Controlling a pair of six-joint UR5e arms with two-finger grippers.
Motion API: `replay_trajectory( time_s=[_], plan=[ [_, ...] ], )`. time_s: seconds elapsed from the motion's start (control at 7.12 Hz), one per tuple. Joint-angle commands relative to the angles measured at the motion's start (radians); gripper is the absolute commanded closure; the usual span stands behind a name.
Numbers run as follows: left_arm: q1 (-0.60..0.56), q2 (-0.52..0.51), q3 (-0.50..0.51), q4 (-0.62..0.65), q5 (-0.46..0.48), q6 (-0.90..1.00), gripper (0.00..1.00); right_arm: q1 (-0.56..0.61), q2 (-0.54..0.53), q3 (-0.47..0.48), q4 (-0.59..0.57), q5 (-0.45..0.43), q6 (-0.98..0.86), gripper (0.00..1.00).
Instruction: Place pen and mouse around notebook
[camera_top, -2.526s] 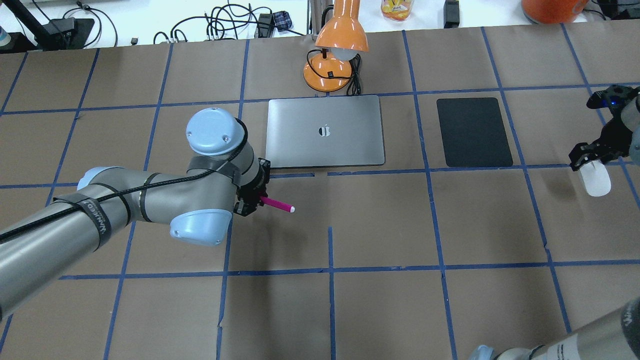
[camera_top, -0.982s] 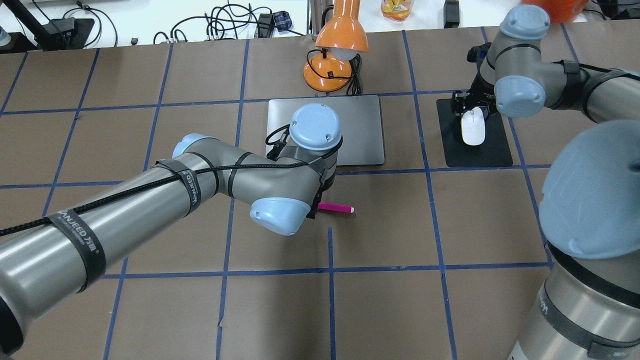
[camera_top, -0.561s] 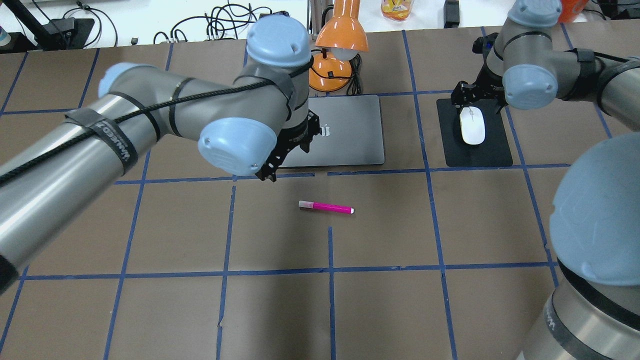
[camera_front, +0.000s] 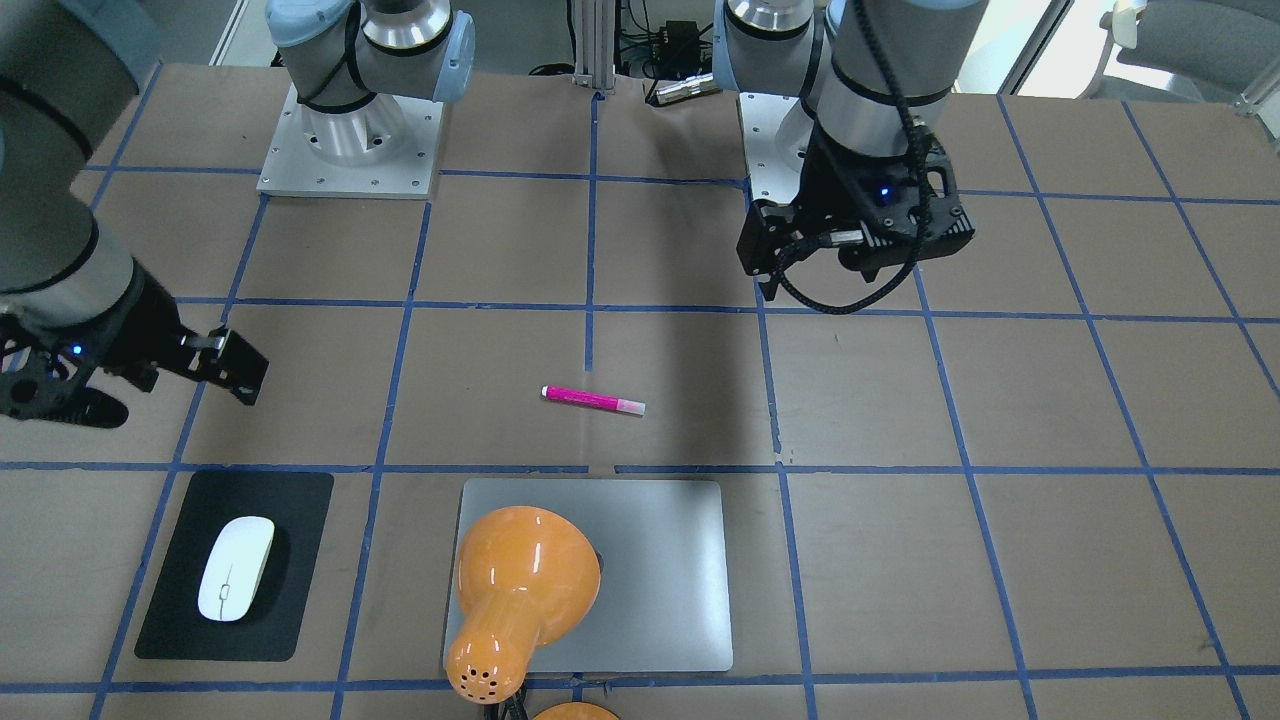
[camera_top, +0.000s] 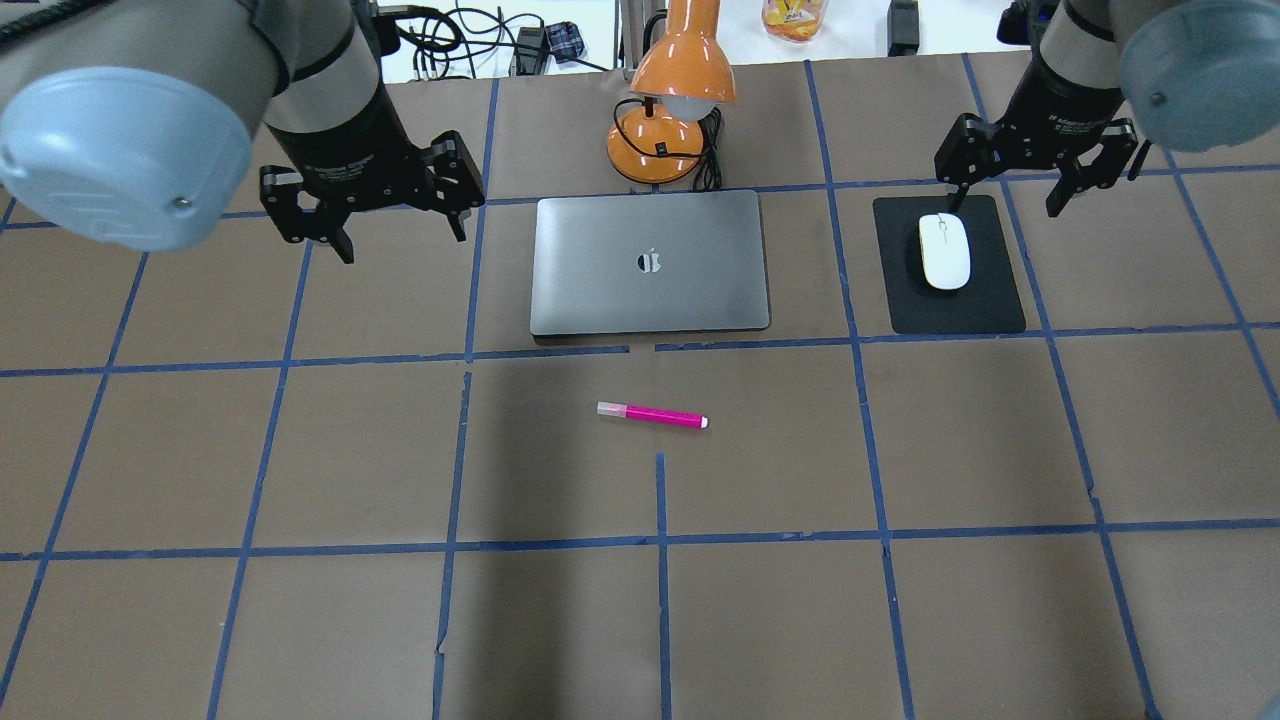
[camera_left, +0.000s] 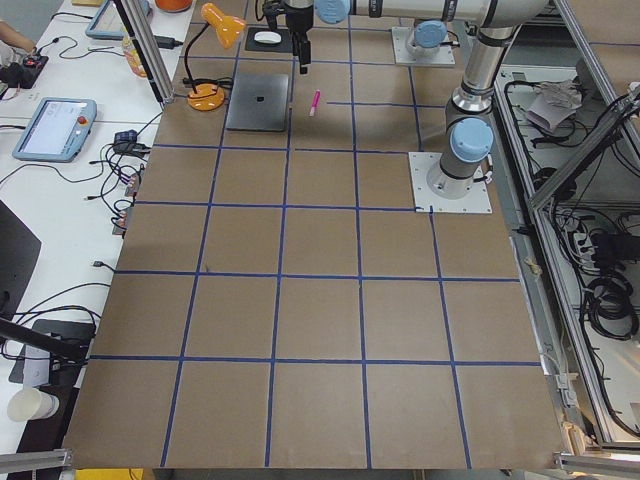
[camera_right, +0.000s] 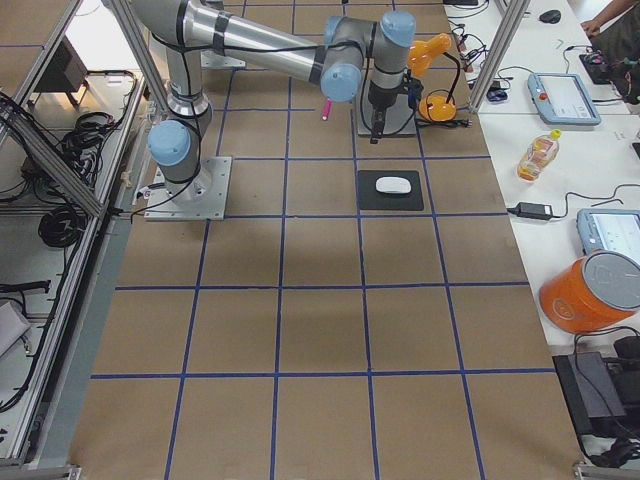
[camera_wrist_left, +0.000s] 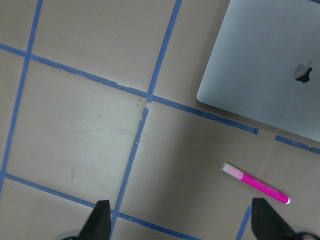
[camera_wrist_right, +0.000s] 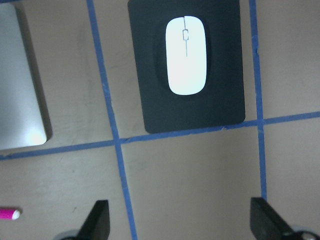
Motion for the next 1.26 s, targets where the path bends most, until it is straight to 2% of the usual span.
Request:
replay_trajectory(
  time_s=[0.0, 0.14, 0.28, 0.84, 1.12],
  plan=[
    [0.053, 0.035, -0.008, -0.007, -0.049, 0.104, 0.00, 0.073, -0.111, 0.012, 0.086, 0.000, 0.038, 0.00],
    [0.064, 0.036, -0.008, -0.006, -0.104, 0.138, 0.00, 0.083, -0.158, 0.021, 0.118, 0.003, 0.038, 0.00],
    [0.063, 0.037, -0.010, -0.009, -0.094, 0.146, 0.00, 0.083, -0.199, 0.021, 0.165, 0.003, 0.038, 0.00],
    [0.064, 0.040, -0.010, -0.026, -0.086, 0.200, 0.00, 0.083, -0.208, 0.025, 0.181, 0.003, 0.037, 0.00],
    [0.067, 0.040, 0.010, -0.088, -0.074, 0.200, 0.00, 0.083, -0.203, 0.025, 0.181, 0.003, 0.037, 0.00]
  ],
)
